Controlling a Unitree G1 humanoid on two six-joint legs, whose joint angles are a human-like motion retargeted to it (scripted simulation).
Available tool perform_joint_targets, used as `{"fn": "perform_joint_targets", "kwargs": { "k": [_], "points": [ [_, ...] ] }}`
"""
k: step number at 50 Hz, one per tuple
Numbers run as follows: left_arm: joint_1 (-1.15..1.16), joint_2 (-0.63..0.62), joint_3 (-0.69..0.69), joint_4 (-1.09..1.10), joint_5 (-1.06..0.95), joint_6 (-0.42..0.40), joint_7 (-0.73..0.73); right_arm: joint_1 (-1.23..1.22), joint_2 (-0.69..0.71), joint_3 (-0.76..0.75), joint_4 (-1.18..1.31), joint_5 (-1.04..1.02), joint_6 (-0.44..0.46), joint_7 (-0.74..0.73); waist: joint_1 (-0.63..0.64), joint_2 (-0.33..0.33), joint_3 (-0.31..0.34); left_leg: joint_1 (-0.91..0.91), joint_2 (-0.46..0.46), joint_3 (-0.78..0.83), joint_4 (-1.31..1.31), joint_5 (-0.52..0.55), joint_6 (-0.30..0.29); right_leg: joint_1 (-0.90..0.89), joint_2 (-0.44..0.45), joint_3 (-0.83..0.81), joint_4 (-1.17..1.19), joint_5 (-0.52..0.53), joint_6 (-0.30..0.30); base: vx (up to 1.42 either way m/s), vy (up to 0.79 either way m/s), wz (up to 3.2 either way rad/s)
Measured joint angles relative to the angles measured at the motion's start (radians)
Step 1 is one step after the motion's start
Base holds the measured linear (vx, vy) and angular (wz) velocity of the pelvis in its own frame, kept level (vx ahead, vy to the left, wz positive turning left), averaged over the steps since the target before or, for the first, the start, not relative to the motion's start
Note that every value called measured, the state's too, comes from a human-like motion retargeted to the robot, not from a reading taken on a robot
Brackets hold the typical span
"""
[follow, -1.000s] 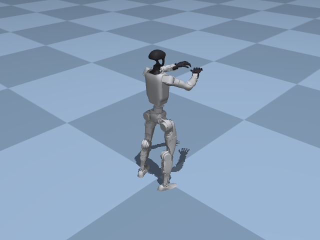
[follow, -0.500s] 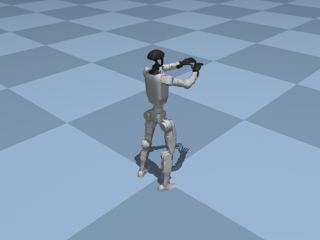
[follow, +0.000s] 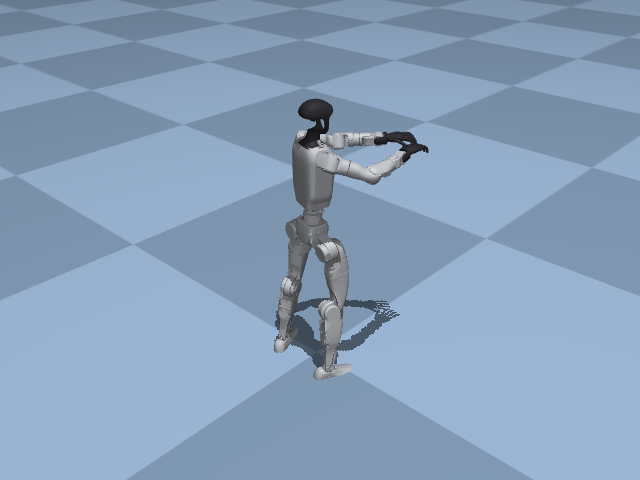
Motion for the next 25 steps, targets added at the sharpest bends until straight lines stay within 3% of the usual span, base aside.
{"fn": "perform_joint_targets", "kwargs": {
  "k": [5,13,19,25],
  "points": [
    [0.046,-0.037,0.004,0.014,-0.042,0.005,-0.048,-0.01,-0.021,0.019,-0.016,0.025,0.006,0.078,-0.044,0.001,0.013,-0.01,0.008,0.019,0.0,0.007,0.001,-0.024,0.012,0.021,0.0,0.008,0.0,-0.03,-0.06,-0.23],
    [0.267,-0.022,-0.033,-0.066,0.011,-0.073,0.04,-0.155,-0.058,-0.007,-0.051,-0.015,0.007,-0.25,-0.043,0.002,0.02,-0.021,0.018,0.031,0.003,0.019,0.002,-0.035,0.023,0.029,-0.014,0.019,0.007,0.0,-0.06,-0.07],
    [0.337,0.103,-0.05,-0.137,0.085,-0.108,0.001,-0.182,0.007,0.013,0.002,-0.022,-0.013,-0.237,0.001,0.008,0.016,-0.022,0.021,0.022,0.01,0.023,0.01,-0.023,0.023,0.017,-0.017,0.015,0.008,0.01,-0.03,0.03],
    [0.267,0.287,0.014,-0.154,0.076,-0.077,0.136,-0.061,0.08,0.055,0.065,-0.044,-0.048,-0.173,0.061,0.019,0.011,-0.018,0.019,-0.004,0.013,0.028,0.019,-0.005,0.016,-0.011,-0.004,0.001,0.007,0.02,-0.02,0.2]
  ]
}}
